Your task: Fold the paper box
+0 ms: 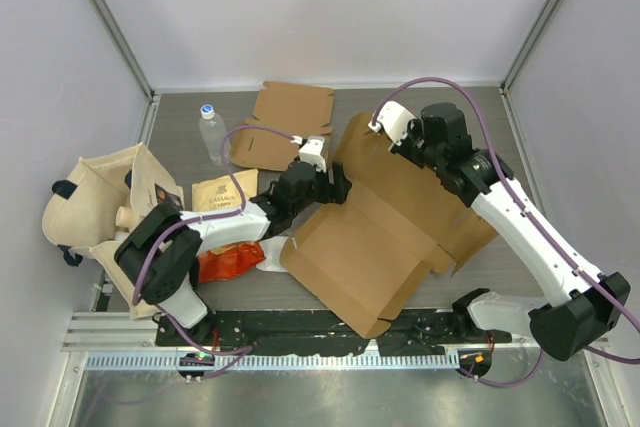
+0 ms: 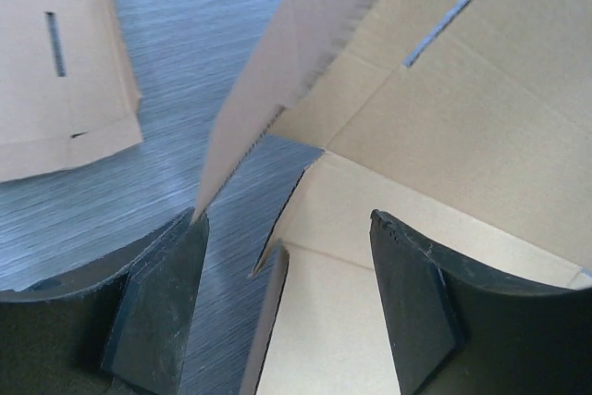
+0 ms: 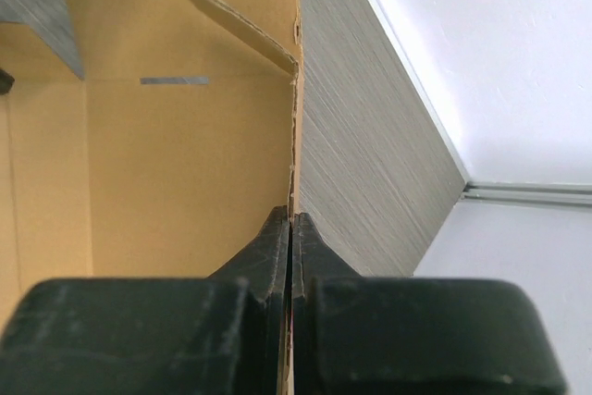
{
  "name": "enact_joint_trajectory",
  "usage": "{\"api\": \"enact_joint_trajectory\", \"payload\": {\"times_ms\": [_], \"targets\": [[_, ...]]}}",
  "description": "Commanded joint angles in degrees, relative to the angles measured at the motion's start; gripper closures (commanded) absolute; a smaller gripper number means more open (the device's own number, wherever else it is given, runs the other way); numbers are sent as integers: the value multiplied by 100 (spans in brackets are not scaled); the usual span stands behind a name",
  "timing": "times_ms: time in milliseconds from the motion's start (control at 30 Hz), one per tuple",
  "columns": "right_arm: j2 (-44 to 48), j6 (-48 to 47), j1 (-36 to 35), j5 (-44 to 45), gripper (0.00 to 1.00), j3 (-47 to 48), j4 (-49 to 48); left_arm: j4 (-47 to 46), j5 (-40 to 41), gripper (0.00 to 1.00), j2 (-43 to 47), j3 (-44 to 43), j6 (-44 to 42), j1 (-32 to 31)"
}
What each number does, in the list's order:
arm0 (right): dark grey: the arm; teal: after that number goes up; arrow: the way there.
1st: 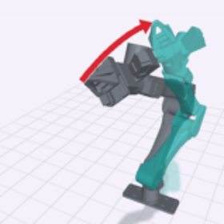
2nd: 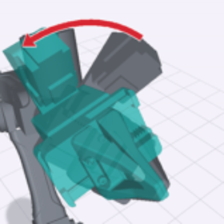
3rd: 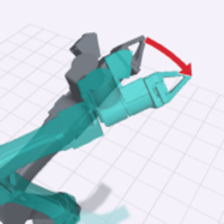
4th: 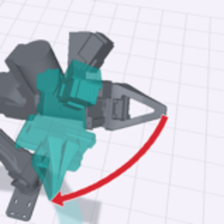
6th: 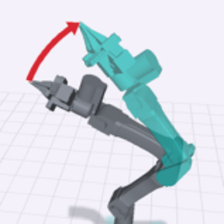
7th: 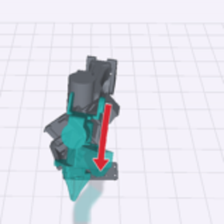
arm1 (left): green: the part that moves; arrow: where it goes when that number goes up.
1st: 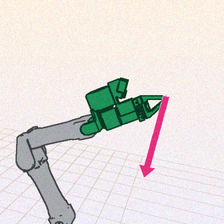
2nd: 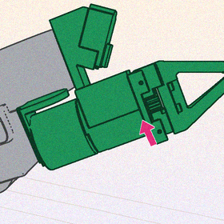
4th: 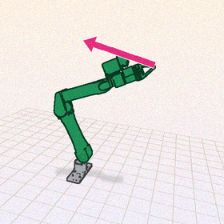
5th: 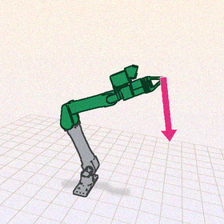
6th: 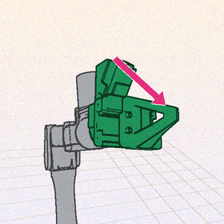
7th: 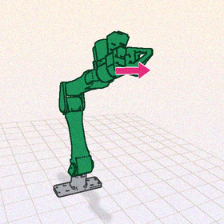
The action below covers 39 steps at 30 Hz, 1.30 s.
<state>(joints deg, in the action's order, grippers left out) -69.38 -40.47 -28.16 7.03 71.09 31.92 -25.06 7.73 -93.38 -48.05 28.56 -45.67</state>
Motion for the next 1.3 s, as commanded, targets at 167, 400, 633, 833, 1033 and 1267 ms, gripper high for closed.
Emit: {"api": "enact_joint_trajectory", "payload": {"times_ms": [167,400,633,833,1033,1267], "targets": [[241,-154,346,-492,99,-192,-292,810,440,32,321,313,27,172],[337,-190,355,-465,99,-104,-301,457,229,33,251,639,18,172],[347,-102,364,-518,99,-122,-345,71,-280,18,593,842,212,155],[390,-31,364,-571,99,-122,-362,528,-500,17,708,472,370,146],[461,-5,364,-571,99,-148,-371,659,-369,30,383,315,440,-12],[628,-22,443,-553,99,-236,-424,1513,756,60,-417,-29,414,75]]}}
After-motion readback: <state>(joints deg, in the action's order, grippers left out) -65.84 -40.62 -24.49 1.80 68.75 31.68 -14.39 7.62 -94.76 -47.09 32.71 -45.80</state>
